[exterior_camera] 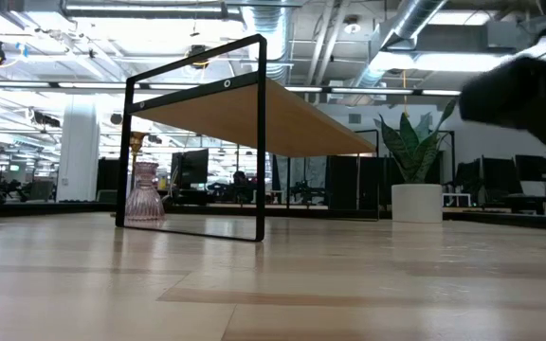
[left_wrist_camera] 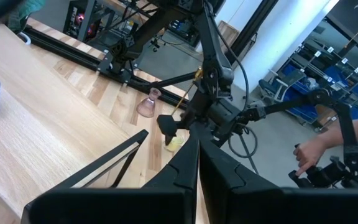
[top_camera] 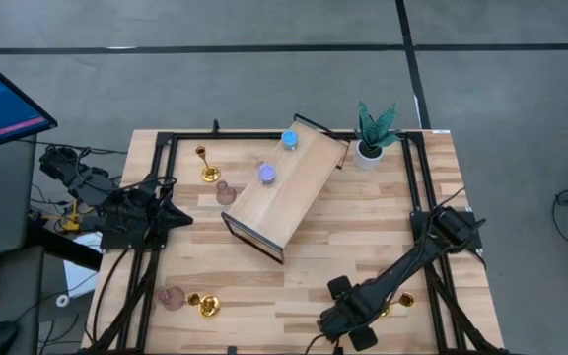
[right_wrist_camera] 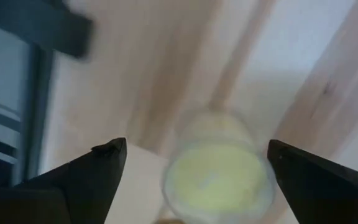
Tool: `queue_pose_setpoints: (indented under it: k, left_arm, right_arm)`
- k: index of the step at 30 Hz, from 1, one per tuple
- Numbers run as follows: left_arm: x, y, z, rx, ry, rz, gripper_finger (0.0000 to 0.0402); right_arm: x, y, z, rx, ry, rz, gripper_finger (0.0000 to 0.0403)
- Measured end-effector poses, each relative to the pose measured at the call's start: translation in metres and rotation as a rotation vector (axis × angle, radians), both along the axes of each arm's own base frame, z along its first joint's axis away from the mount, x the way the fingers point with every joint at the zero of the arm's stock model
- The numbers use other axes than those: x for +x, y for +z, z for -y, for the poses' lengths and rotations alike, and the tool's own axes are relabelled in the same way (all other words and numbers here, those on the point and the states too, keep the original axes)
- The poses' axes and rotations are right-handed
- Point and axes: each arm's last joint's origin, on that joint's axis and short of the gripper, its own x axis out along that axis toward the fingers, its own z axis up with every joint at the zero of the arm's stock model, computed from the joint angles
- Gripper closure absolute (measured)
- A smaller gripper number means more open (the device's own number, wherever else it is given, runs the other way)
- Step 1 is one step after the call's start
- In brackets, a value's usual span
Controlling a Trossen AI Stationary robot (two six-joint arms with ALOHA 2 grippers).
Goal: Pick & Place candle stick holders
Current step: Put the yellow candle on the shelf
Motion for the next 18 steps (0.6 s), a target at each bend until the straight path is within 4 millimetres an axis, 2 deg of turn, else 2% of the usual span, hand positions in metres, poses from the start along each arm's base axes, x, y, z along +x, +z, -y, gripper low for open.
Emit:
queue_pose_setpoints:
  k: [6,10,18]
  left_arm:
    - [0.0,0.0,0.0,0.0,0.0,0.0,0.0389]
    - [0.0,0.0,0.0,0.0,0.0,0.0,0.0389]
    - [0.0,0.0,0.0,-0.001,0.0,0.0,0.0389]
  right_arm:
    - [-0.008,-0.013,0.006,-0.027,-0.011,-0.033,0.0025]
    - [-0.007,-0.015,0.004,-0.011,-0.017,-0.014,0.004]
    - [-0.006,-0.014,0.003,-0.002,-0.018,-0.002,0.0133]
